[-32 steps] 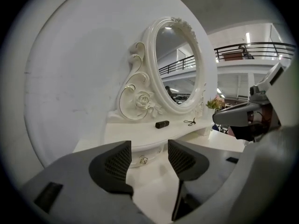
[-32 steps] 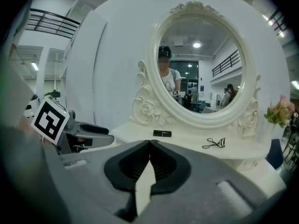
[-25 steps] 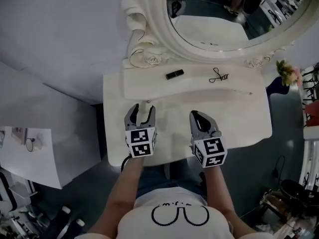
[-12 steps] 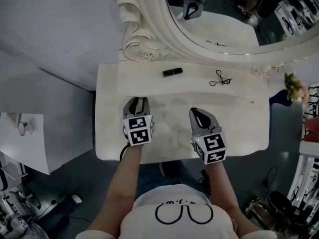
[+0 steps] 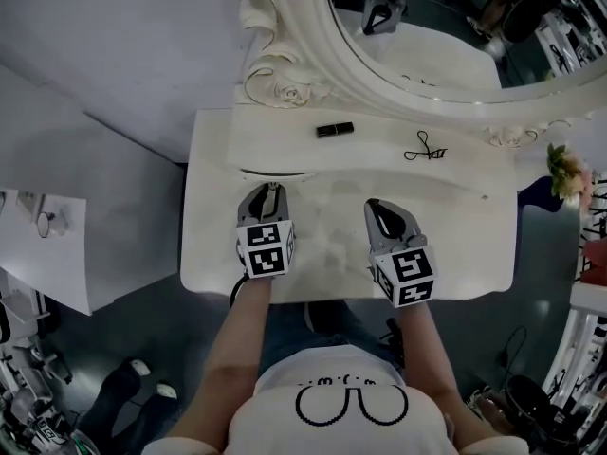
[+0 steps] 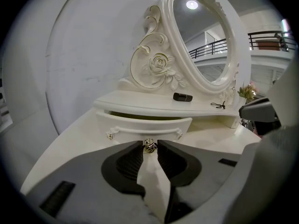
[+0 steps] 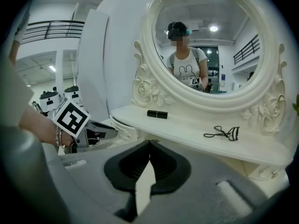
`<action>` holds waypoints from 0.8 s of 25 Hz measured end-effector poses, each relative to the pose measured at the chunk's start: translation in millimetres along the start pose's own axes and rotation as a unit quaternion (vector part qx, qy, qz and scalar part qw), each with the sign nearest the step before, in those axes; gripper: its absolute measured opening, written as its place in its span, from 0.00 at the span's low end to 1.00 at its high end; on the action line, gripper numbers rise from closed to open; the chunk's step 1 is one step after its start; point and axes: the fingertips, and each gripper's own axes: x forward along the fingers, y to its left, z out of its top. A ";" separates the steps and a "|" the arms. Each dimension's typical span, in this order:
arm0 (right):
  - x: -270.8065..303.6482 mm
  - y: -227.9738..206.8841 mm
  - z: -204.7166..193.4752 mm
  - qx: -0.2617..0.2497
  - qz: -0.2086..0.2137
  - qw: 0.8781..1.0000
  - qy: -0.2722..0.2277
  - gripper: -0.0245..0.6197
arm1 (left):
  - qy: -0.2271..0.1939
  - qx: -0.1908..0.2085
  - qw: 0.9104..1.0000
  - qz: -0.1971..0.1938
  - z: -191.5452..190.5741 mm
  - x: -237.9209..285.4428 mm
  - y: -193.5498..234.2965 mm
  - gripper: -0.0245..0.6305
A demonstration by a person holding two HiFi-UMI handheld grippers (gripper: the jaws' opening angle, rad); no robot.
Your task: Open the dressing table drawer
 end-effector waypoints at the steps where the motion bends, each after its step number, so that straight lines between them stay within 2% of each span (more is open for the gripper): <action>1: -0.8 1.4 -1.3 0.000 0.001 1.000 0.000 0.04 | 0.000 0.000 1.000 0.000 -2.0 -2.4 -0.4 0.18; 20: -7.1 30.1 -3.9 -0.006 0.023 1.000 -0.002 0.04 | 0.002 -0.006 1.000 -0.006 -28.8 -41.0 -7.5 0.18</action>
